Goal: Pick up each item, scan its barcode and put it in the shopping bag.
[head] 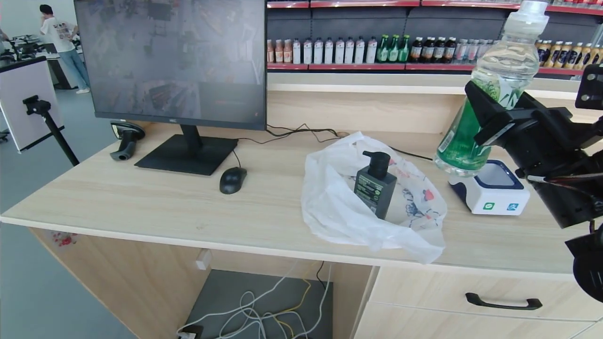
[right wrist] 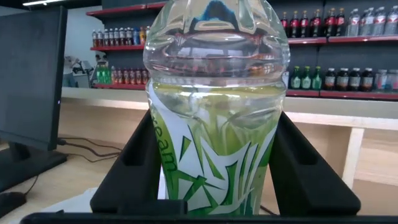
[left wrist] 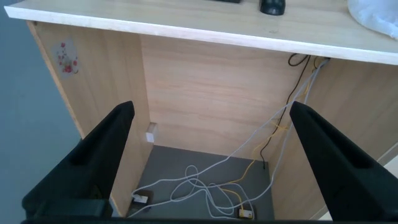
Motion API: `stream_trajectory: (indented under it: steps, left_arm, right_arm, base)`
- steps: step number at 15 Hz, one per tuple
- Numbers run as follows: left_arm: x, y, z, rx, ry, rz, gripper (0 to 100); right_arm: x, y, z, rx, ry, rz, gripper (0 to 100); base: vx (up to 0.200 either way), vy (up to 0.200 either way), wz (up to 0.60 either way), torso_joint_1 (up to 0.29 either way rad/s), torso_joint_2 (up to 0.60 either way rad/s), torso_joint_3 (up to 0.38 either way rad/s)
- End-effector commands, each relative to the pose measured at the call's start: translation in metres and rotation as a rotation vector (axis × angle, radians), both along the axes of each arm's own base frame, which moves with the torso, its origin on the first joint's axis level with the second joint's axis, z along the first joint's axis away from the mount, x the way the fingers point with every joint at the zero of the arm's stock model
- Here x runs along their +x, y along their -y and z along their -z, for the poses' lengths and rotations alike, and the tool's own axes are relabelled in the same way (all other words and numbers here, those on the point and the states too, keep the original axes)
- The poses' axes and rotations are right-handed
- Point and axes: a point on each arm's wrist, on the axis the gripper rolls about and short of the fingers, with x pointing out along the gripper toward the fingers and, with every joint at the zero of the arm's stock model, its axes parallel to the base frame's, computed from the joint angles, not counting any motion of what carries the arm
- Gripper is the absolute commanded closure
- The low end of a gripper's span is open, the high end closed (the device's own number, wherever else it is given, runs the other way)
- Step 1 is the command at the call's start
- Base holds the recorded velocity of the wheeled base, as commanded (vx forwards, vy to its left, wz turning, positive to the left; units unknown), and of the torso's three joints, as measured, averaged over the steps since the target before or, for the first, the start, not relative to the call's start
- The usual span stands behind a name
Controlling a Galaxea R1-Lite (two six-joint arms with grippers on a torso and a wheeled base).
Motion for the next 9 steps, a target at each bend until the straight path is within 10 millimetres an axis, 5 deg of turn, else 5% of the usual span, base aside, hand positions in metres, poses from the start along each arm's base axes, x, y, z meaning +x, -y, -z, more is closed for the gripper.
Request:
stream_trajectory:
  steps: [1, 9]
  left_arm:
    - [0.000, 0.000, 0.000, 0.000, 0.001, 0.000, 0]
    - [0.000, 0.000, 0.000, -0.001, 0.001, 0.000, 0]
  right_arm:
    - [0.001, -0.001, 0.000, -0.002, 0.000, -0.005, 100]
    - [0.033, -0.018, 0.024, -0.009, -0.069, -0.040, 100]
  base:
    - [0.000, 0.000, 0.00, 0.000, 0.00, 0.000]
    - [0.000, 0.000, 0.00, 0.000, 0.00, 0.000]
